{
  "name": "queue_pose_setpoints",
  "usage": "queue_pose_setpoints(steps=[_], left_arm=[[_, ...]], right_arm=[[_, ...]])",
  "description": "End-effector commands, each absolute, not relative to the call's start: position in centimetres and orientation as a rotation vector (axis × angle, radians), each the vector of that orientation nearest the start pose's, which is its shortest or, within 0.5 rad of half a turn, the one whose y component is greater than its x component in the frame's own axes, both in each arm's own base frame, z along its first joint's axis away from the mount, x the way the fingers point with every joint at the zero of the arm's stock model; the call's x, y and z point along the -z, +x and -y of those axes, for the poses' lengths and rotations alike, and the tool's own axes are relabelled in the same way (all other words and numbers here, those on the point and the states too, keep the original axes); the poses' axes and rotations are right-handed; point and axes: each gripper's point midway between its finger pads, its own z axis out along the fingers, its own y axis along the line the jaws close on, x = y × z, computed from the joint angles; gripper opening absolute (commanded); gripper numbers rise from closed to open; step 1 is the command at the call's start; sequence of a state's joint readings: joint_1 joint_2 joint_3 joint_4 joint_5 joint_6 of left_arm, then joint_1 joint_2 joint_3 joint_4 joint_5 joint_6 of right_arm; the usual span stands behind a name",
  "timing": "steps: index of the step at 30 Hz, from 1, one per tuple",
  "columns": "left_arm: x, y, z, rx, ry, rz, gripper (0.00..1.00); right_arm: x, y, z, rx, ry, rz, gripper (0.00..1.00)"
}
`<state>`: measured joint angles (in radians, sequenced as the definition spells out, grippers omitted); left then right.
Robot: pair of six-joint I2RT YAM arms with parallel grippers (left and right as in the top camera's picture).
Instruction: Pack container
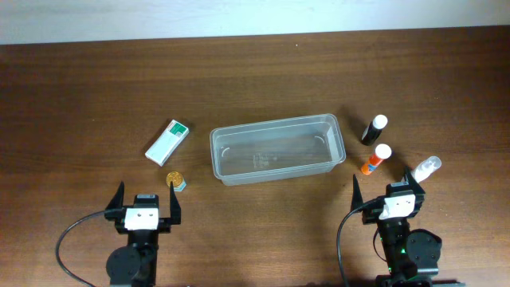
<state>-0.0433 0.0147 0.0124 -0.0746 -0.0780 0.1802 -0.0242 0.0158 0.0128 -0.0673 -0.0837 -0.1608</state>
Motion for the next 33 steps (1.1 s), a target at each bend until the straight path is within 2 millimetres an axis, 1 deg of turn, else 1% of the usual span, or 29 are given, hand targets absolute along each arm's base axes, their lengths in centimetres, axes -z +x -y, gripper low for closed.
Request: queue_pose_setpoints(steps=[1, 33], left_arm=[[-15.79, 24.59, -0.16, -0.173, 0.144, -1.641, 1.00], [-15.78, 24.59, -0.17, -0.174, 0.144, -1.641, 1.00]], right_arm=[[-15.73, 24.61, -0.80, 0.077, -0.173, -1.634, 0.98], [-15.73, 24.61, -0.80, 0.077, -0.173, -1.634, 0.99]])
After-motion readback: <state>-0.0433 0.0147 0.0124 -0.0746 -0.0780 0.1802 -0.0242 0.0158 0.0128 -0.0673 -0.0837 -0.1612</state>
